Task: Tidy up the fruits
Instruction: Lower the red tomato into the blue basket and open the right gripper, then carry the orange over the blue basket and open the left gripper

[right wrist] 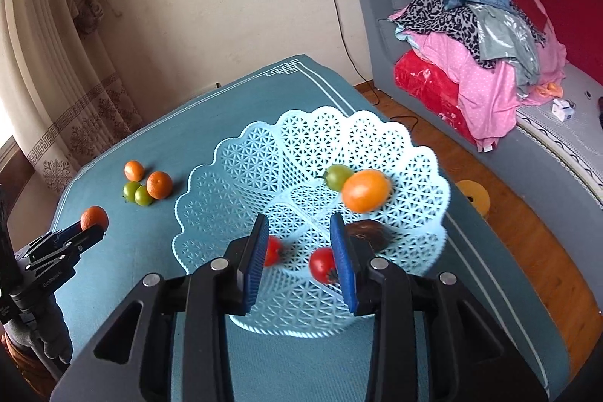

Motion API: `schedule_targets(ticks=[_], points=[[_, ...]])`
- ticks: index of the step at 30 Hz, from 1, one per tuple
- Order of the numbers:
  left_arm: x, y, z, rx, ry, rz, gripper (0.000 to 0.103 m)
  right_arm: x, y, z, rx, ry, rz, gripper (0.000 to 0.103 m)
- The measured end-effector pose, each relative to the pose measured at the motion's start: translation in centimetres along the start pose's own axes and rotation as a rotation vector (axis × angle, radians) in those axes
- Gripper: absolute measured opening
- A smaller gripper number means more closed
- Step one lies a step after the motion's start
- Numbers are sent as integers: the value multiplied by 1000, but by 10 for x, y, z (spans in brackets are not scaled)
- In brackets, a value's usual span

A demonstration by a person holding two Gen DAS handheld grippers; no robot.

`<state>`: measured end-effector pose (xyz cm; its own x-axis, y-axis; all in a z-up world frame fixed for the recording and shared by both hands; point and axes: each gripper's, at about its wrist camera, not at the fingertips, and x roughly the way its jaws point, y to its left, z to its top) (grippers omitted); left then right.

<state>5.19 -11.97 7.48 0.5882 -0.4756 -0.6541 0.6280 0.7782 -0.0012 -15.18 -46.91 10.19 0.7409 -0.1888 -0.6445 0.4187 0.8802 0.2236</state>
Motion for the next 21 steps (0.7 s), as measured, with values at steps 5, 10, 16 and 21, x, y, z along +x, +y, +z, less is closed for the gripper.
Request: schedule_targets(ticks=[5,10,16,21], points=[[-9,-15,5,-1,-12,-15,40,-5,-8,-1,11,-11,10,36],[-16,-26,9,-23,-22,-47,40,-3,-14,-5,19,-18,17,41],[-18,-54,24,4,-42,-69,40,-4,-15,-9,-21,-51,17,42],[-12,-81,34,33,-40,-89,40,-8,-28,-7,9,-69,51,42]])
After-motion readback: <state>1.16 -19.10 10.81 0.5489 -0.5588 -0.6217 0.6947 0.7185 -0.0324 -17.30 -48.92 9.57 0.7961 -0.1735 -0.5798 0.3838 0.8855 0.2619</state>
